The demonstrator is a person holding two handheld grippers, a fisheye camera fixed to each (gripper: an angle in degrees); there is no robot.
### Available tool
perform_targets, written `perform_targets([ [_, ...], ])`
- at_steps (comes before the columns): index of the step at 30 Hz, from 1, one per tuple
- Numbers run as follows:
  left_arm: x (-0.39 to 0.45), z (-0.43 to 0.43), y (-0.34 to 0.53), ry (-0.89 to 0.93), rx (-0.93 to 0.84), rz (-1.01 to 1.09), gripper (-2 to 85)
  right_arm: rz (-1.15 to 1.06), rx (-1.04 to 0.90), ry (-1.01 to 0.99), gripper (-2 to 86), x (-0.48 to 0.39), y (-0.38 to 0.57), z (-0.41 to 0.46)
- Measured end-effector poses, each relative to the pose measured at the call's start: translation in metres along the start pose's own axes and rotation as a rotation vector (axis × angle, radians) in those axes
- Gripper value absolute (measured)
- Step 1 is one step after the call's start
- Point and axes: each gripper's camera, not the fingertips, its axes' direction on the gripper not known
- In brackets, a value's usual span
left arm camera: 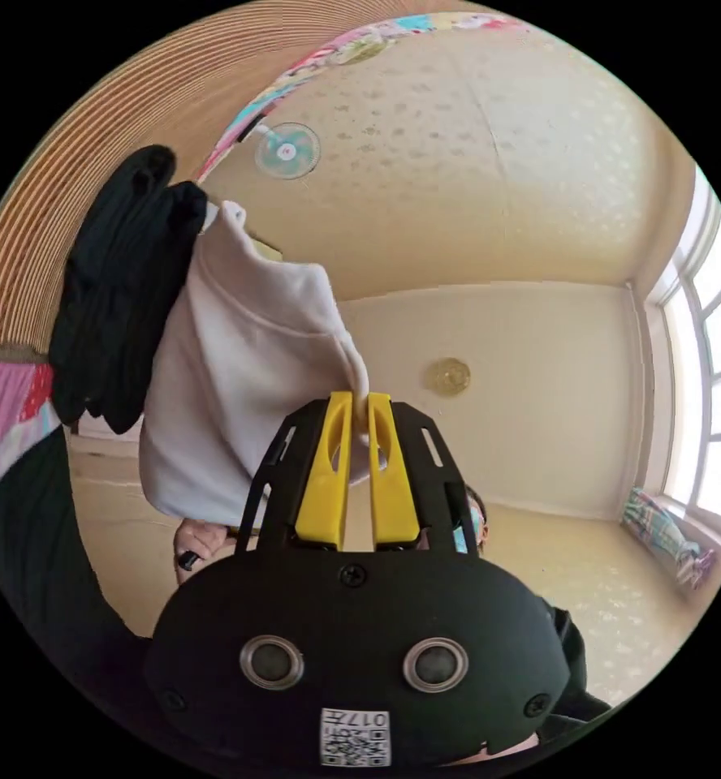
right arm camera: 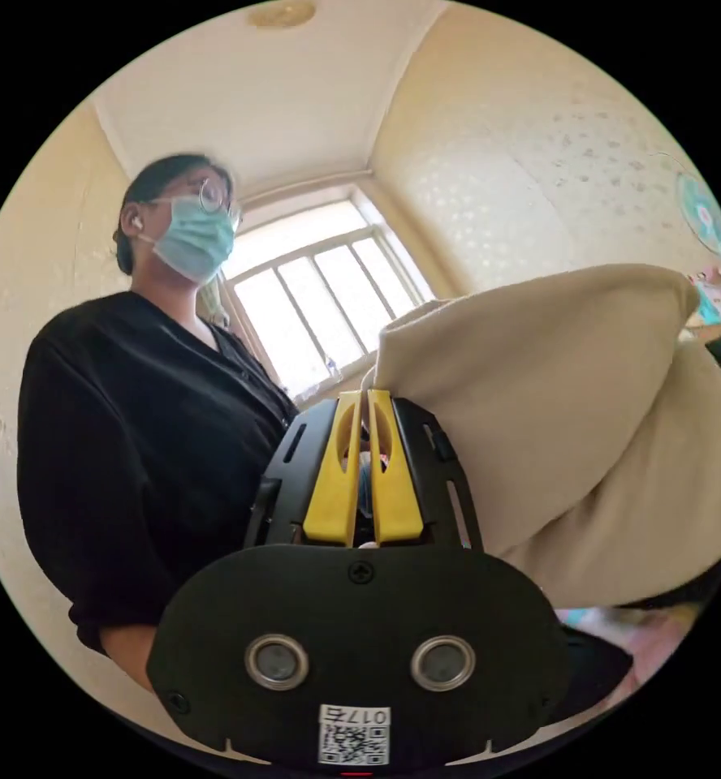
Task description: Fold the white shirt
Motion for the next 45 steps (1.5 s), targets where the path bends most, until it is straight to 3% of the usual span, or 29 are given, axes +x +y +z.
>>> perform_targets([
  [3,0.041,0.009,-0.003,0.087,-0.130,0.184,3.7,-0.123,-0.082,-0.070,1.4,-0.022,-0.036,0.049],
  [7,0.102,0.037,0.000,0.259,-0.315,0.434,3.7,-0.097,0.017,-0.307,1.0,-0.012,-0.058,0.101],
  [9,0.150,0.057,0.009,0.321,-0.466,0.589,3.7,-0.071,-0.023,-0.386,0.7,-0.006,-0.064,0.144],
  [13,0.209,0.080,0.036,0.227,-0.702,0.711,3.7,-0.031,-0.194,-0.382,0.9,0.002,-0.062,0.188],
  [16,0.252,0.088,0.082,0.287,-0.806,0.888,3.7,-0.031,-0.224,-0.348,1.7,0.014,-0.051,0.177],
  [24,0.187,0.150,0.174,0.448,-0.996,0.727,3.7,0.115,-0.077,0.019,6.3,0.089,-0.043,0.113],
  [27,0.147,0.178,0.196,0.443,-1.012,0.653,3.7,0.195,-0.085,0.089,12.6,0.120,-0.041,0.132],
  [31,0.109,0.201,0.213,0.546,-1.036,0.544,3.7,0.286,-0.162,0.279,13.0,0.148,-0.030,0.182],
  [32,0.100,0.207,0.217,0.554,-1.036,0.530,3.7,0.299,-0.141,0.245,13.2,0.157,-0.029,0.194],
  [35,0.089,0.219,0.222,0.565,-1.050,0.527,3.8,0.305,-0.090,-0.110,12.4,0.187,-0.029,0.217],
  [37,0.089,0.223,0.222,0.543,-1.062,0.548,3.8,0.385,-0.082,-0.175,9.8,0.210,-0.026,0.226],
  [43,0.134,0.213,0.220,0.289,-1.028,0.744,3.8,0.290,-0.056,0.057,3.3,0.194,-0.050,0.184],
  [45,0.160,0.200,0.220,0.162,-0.965,0.837,3.8,0.292,0.035,0.113,2.9,0.180,-0.063,0.150],
])
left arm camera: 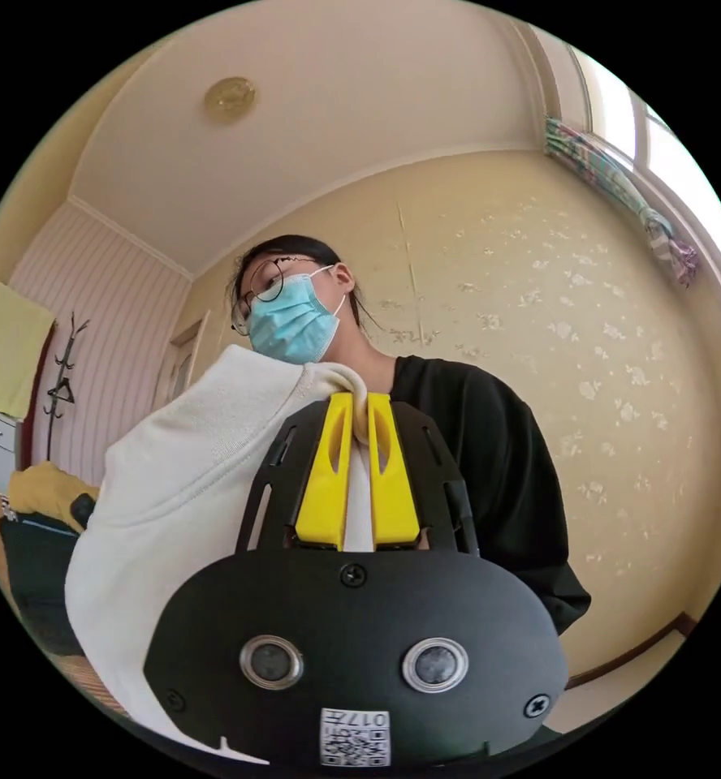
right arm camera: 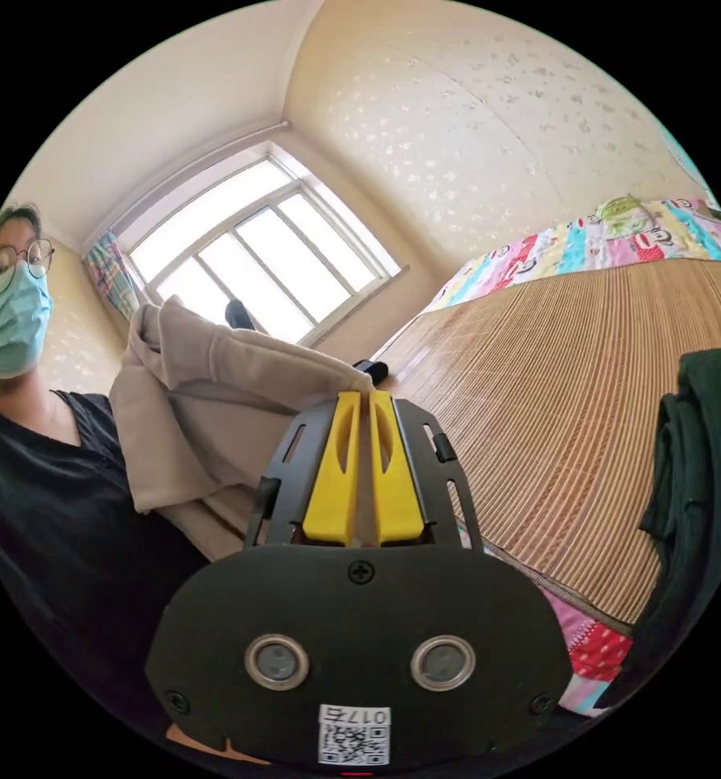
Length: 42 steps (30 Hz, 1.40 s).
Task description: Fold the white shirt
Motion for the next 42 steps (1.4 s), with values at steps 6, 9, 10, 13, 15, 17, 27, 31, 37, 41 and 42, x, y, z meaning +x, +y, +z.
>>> perform_targets([
  [6,0.063,-0.023,-0.014,-0.394,0.044,-0.028,3.8,-0.129,0.319,-0.235,2.3,-0.050,-0.008,-0.082],
  [9,0.078,-0.032,-0.020,-0.644,0.027,-0.195,3.7,-0.214,0.395,-0.281,2.1,-0.084,-0.014,-0.102],
  [10,0.078,-0.034,-0.021,-0.685,0.017,-0.241,3.6,-0.239,0.386,-0.258,2.0,-0.093,-0.017,-0.104],
  [13,0.074,-0.041,-0.027,-0.839,0.021,-0.473,3.3,-0.400,0.344,-0.132,2.0,-0.145,-0.028,-0.113],
  [15,0.071,-0.027,-0.041,-0.941,-0.025,-0.524,2.6,-0.504,0.326,-0.098,2.0,-0.182,-0.034,-0.117],
  [17,0.070,-0.008,-0.056,-1.022,-0.061,-0.505,2.3,-0.582,0.332,-0.100,2.0,-0.209,-0.035,-0.118],
  [27,0.098,0.138,-0.141,-1.289,-0.071,-0.030,1.6,-0.813,0.479,-0.129,1.9,-0.303,0.001,-0.148],
  [31,0.087,0.154,-0.166,-1.472,-0.093,-0.109,1.5,-0.890,0.432,0.083,1.9,-0.320,0.013,-0.140],
  [37,0.090,0.175,-0.171,-1.245,-0.076,0.112,1.6,-0.663,0.464,-0.289,1.9,-0.255,0.010,-0.134],
  [41,0.087,0.182,-0.178,-1.200,-0.026,0.085,1.7,-0.711,0.452,-0.370,1.9,-0.254,0.021,-0.127],
  [42,0.084,0.177,-0.181,-1.284,-0.017,0.020,1.8,-0.707,0.416,-0.211,1.9,-0.267,0.022,-0.119],
])
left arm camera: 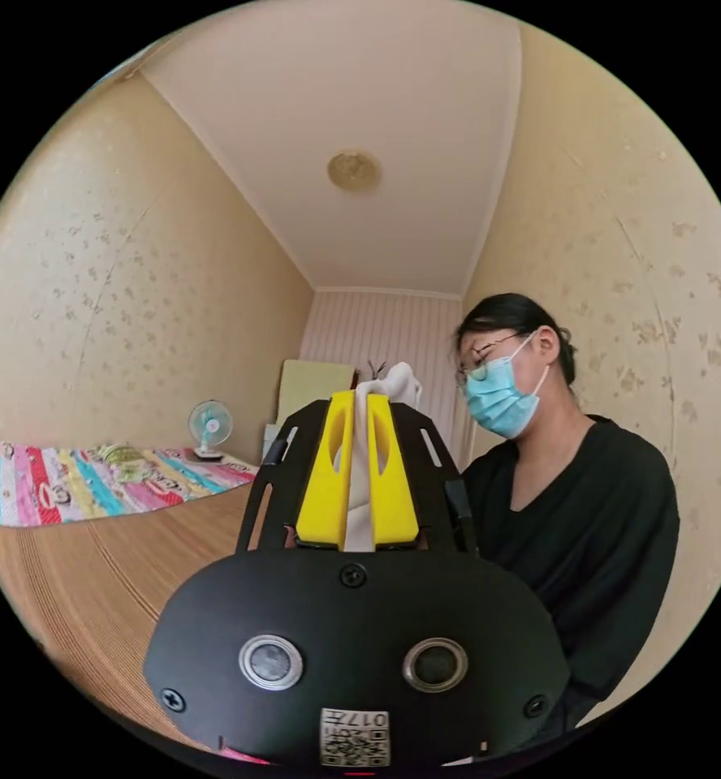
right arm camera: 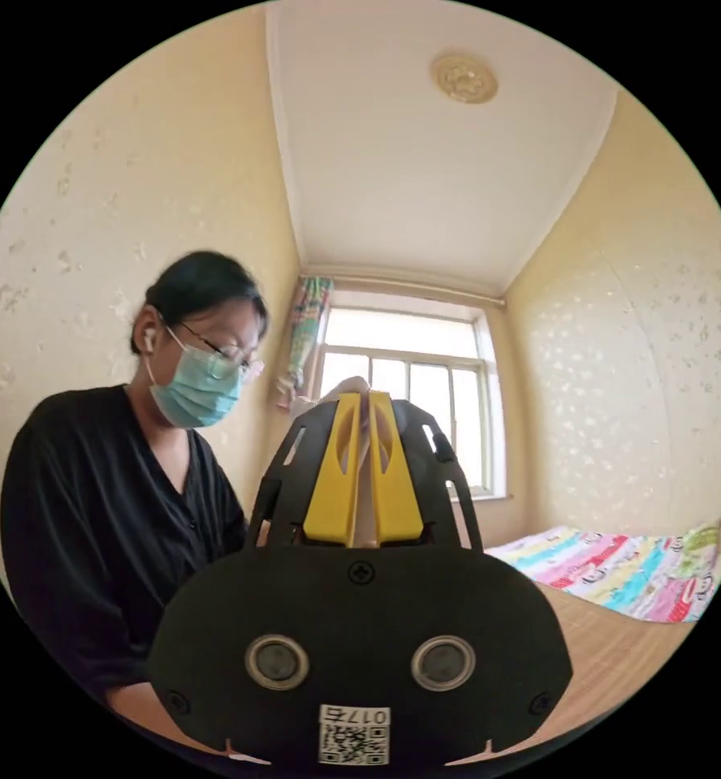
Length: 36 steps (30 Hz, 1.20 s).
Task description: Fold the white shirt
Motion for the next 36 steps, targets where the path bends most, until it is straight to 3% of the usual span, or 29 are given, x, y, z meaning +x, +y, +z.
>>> perform_targets([
  [2,-0.008,-0.003,-0.001,-0.080,-0.018,-0.069,1.8,0.000,-0.065,0.086,1.9,-0.008,-0.001,0.012],
  [6,-0.022,-0.010,0.003,-0.008,0.039,-0.163,1.8,0.086,0.007,-0.031,1.9,-0.005,0.011,0.020],
  [12,-0.029,-0.012,-0.007,-0.020,0.041,-0.248,2.0,0.100,-0.059,-0.001,1.9,-0.006,0.013,0.046],
  [22,-0.014,-0.026,-0.039,-0.081,0.090,-0.242,2.5,0.057,-0.178,0.109,2.0,-0.017,0.018,0.096],
  [26,0.037,-0.020,-0.071,-0.278,0.218,-0.113,2.6,0.062,-0.103,0.124,2.0,-0.004,0.019,0.109],
  [31,0.052,0.028,-0.147,-0.582,0.236,-0.032,3.1,0.175,-0.138,0.361,1.8,0.079,0.018,0.155],
  [34,-0.029,0.077,-0.203,-0.670,0.103,-0.123,3.4,0.363,-0.285,0.555,1.8,0.189,0.033,0.209],
  [36,-0.137,0.126,-0.232,-0.770,-0.115,-0.180,4.4,0.535,-0.360,0.725,1.8,0.286,0.067,0.250],
])
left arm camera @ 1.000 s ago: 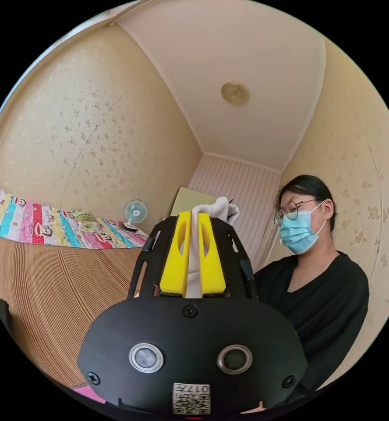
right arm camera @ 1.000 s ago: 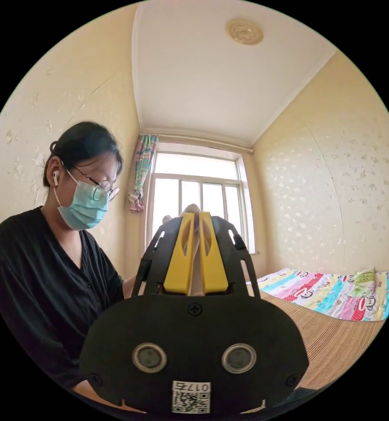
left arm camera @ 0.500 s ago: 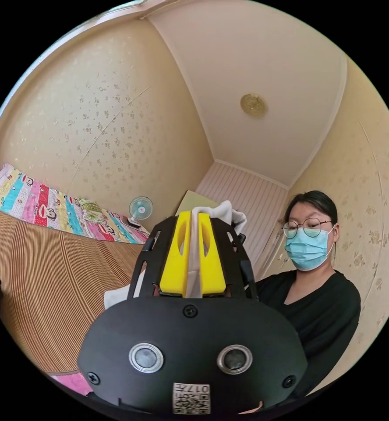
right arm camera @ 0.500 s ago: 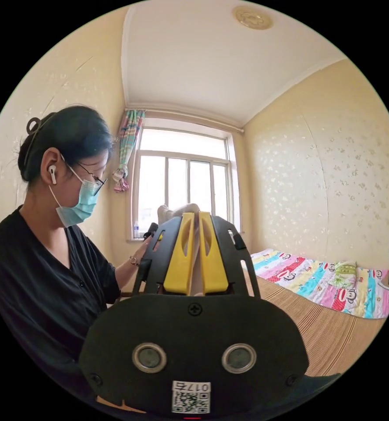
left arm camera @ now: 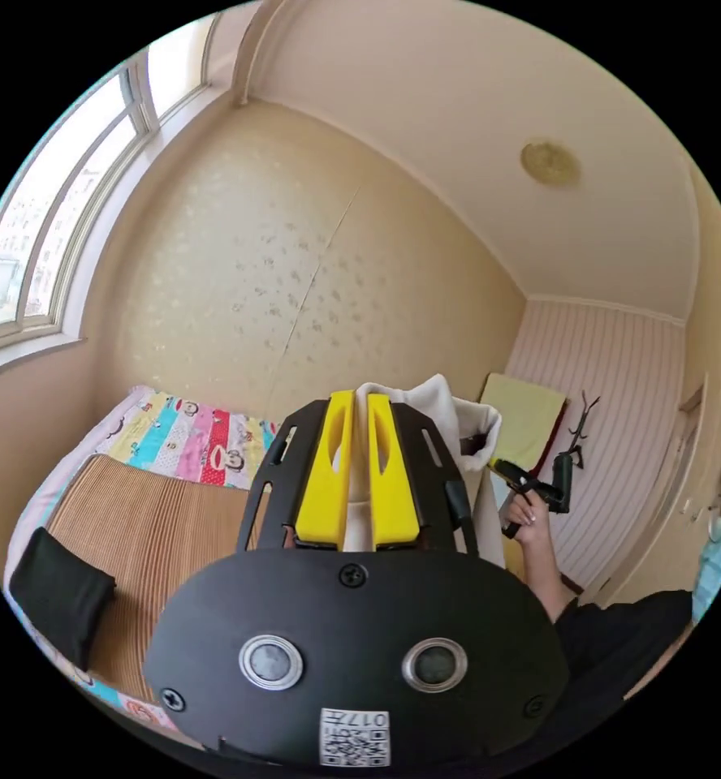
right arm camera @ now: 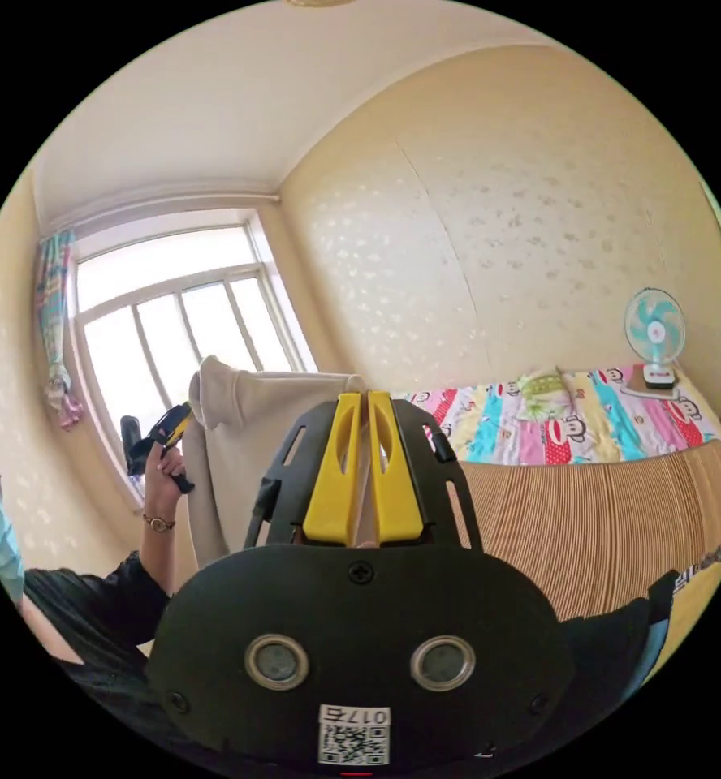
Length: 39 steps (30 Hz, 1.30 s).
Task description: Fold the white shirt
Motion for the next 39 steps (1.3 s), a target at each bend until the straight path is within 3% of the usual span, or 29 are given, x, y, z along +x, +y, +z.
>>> perform_targets([
  [2,-0.038,0.071,-0.007,-0.145,-0.140,0.002,4.5,0.137,-0.041,0.125,1.8,0.031,-0.006,0.071],
  [4,-0.078,0.120,0.012,-0.298,-0.303,-0.048,4.6,0.113,-0.126,0.318,1.9,0.047,0.000,0.135],
  [6,-0.118,0.146,0.065,-0.293,-0.429,-0.105,8.1,-0.021,-0.302,0.497,1.9,0.062,0.033,0.205],
  [8,-0.141,0.146,0.121,-0.227,-0.465,-0.137,9.2,-0.092,-0.364,0.543,1.7,0.076,0.078,0.234],
  [12,-0.184,0.147,0.267,-0.152,-0.665,-0.229,9.7,-0.180,-0.516,0.470,2.4,0.114,0.196,0.266],
  [16,-0.205,0.121,0.359,-0.205,-0.758,-0.293,12.6,-0.147,-0.667,0.342,6.6,0.135,0.285,0.272],
  [21,-0.216,0.068,0.428,-0.149,-0.666,-0.486,12.2,-0.033,-0.754,0.241,14.3,0.133,0.369,0.254],
  [26,-0.218,0.048,0.433,-0.191,-0.669,-0.500,6.5,0.173,-0.794,0.194,5.6,0.151,0.406,0.235],
  [29,-0.234,0.047,0.414,-0.142,-0.749,-0.476,4.2,0.085,-0.823,0.225,3.4,0.159,0.376,0.218],
  [32,-0.260,0.021,0.364,-0.141,-0.711,-0.439,2.7,0.057,-0.683,0.177,2.7,0.171,0.309,0.166],
  [35,-0.290,-0.039,0.288,-0.204,-0.508,-0.393,2.0,0.045,-0.479,0.299,2.5,0.187,0.242,0.097],
  [38,-0.328,-0.120,0.241,-0.346,-0.256,-0.487,1.6,0.166,-0.239,0.646,2.7,0.218,0.202,0.017],
  [39,-0.341,-0.152,0.236,-0.385,-0.185,-0.573,5.8,0.230,-0.158,0.789,2.8,0.225,0.199,-0.010],
])
